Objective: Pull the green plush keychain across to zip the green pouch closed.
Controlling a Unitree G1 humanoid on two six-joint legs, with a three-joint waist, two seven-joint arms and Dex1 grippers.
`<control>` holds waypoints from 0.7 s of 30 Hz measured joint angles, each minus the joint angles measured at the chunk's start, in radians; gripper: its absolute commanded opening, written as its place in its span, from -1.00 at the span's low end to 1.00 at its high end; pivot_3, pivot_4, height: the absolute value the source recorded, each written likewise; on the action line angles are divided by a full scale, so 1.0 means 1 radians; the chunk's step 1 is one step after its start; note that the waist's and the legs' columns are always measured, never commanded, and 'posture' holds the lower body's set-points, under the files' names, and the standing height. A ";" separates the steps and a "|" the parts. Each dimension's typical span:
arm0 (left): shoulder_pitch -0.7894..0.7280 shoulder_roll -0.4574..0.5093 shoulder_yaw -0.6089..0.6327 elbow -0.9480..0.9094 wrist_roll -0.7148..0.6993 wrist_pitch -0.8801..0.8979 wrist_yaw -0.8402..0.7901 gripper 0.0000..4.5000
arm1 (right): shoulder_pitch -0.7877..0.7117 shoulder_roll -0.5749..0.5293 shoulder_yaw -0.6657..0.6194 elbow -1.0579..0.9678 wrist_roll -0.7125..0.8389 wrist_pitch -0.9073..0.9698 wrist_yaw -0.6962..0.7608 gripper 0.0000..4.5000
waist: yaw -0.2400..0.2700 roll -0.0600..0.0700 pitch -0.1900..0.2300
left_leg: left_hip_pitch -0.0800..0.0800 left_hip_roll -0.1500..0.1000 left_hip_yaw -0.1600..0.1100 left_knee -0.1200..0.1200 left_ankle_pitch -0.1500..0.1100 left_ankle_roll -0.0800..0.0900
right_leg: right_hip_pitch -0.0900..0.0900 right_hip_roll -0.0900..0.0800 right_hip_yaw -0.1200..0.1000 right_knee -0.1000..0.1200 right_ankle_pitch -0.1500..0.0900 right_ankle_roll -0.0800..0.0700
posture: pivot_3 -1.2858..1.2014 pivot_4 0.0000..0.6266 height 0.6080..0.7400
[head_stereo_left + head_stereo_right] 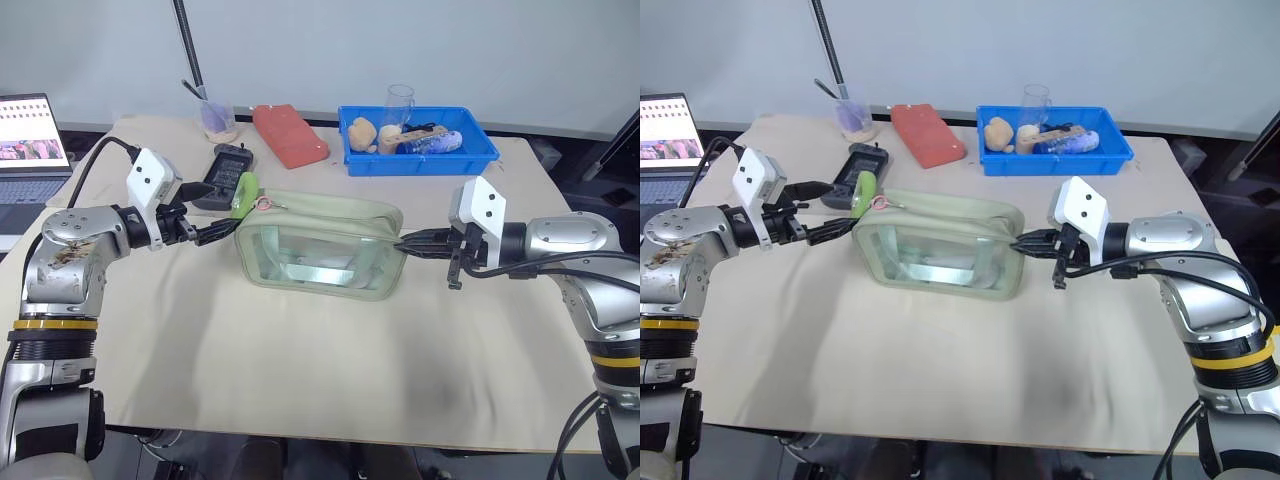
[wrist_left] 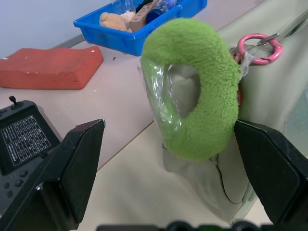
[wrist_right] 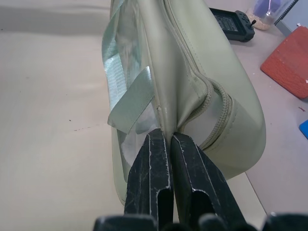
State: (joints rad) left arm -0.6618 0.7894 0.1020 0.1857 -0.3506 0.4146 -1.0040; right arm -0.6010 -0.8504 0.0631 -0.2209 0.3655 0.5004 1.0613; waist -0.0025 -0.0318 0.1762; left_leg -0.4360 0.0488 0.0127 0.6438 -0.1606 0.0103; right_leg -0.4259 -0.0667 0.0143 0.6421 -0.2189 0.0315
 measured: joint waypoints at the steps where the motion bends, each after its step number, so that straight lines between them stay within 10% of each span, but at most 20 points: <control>1: -0.001 0.000 -0.001 0.003 0.000 -0.001 -0.003 1.00 | 0.000 0.000 0.000 0.000 0.000 0.000 0.000 -0.98 | 0.000 0.000 0.000 | 0.000 0.000 0.000 0.000 0.000 0.000 | 0.000 0.000 0.000 0.000 0.000 0.000 | 0.03 -0.52 1.00; 5: 0.000 0.000 -0.007 0.002 0.002 -0.007 -0.028 0.65 | 0.000 0.000 0.000 0.000 -0.001 0.000 0.000 -1.00 | 0.000 0.000 0.000 | 0.000 0.000 0.000 0.000 0.000 0.000 | 0.000 0.000 0.000 0.000 0.000 0.000 | 0.03 -0.52 1.00; 13: 0.002 -0.009 -0.015 -0.001 -0.003 -0.009 -0.051 -0.99 | 0.000 0.000 0.000 0.000 -0.001 0.000 -0.001 -1.00 | 0.000 0.000 0.000 | 0.000 0.000 0.000 0.000 0.000 0.000 | 0.000 0.000 0.000 0.000 0.000 0.000 | 0.03 -0.52 1.00; 21: 0.003 -0.008 -0.002 -0.001 -0.005 -0.037 -0.048 -0.99 | 0.000 0.000 0.000 0.002 -0.008 -0.008 -0.001 -1.00 | 0.000 0.000 0.000 | 0.000 0.000 0.000 0.000 0.000 0.000 | 0.000 0.000 0.000 0.000 0.000 0.000 | 0.03 -0.52 1.00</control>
State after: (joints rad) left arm -0.6590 0.7810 0.1001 0.1847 -0.3557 0.3773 -1.0523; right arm -0.6011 -0.8504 0.0631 -0.2189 0.3573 0.4929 1.0603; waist -0.0027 -0.0318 0.1762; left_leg -0.4361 0.0488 0.0127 0.6438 -0.1606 0.0103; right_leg -0.4260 -0.0667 0.0143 0.6420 -0.2189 0.0315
